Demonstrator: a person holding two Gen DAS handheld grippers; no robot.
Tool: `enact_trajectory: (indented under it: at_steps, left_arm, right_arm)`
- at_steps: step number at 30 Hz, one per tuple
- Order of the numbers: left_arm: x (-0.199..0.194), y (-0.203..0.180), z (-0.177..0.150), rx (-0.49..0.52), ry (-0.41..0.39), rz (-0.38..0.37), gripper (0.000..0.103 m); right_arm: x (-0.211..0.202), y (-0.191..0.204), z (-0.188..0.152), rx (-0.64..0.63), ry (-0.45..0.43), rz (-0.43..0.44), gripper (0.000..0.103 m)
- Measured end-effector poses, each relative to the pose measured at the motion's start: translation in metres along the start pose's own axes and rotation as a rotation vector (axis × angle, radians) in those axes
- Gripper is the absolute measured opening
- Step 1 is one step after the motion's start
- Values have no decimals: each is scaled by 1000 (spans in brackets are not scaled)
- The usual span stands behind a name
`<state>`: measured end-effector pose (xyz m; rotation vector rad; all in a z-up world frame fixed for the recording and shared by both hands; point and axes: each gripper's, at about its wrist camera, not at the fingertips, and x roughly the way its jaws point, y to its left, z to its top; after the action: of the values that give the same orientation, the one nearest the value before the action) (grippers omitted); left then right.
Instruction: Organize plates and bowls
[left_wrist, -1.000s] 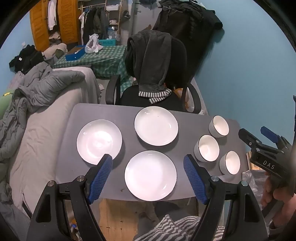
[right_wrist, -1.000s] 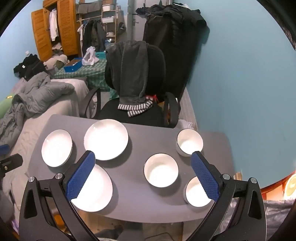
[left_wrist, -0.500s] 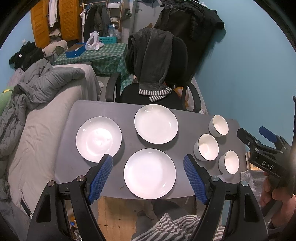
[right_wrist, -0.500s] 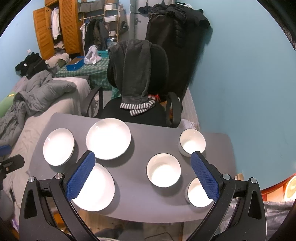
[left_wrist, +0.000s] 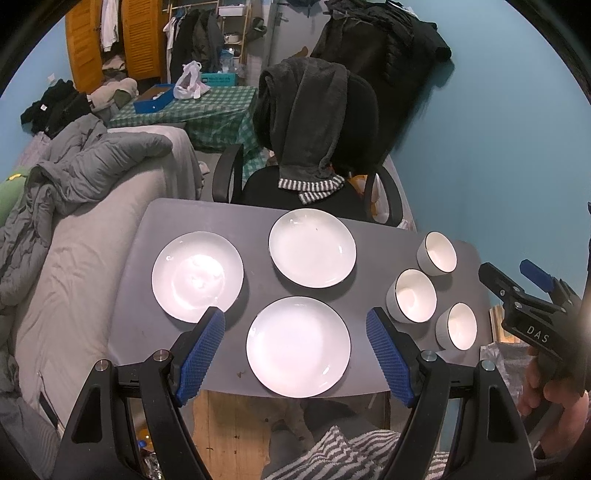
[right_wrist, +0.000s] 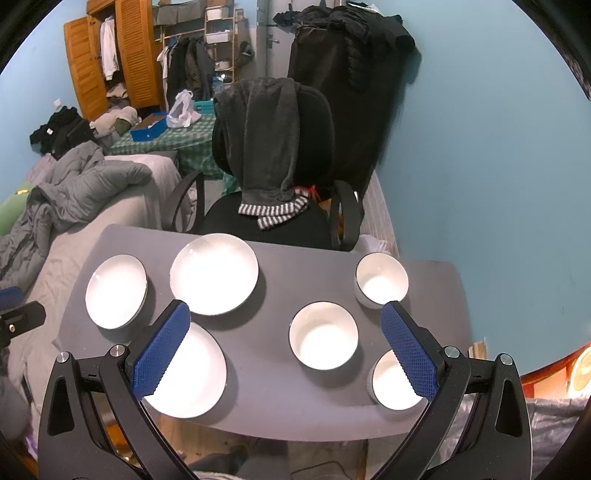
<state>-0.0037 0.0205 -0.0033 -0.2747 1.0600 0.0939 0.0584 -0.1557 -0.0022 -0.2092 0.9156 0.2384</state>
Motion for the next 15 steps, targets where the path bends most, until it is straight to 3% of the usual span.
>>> enact_trajectory:
  at_steps: [15]
  left_arm:
    - [0, -7, -1, 7, 9, 1, 80]
  right_arm:
    - [-1, -10, -6, 13, 4, 3, 101]
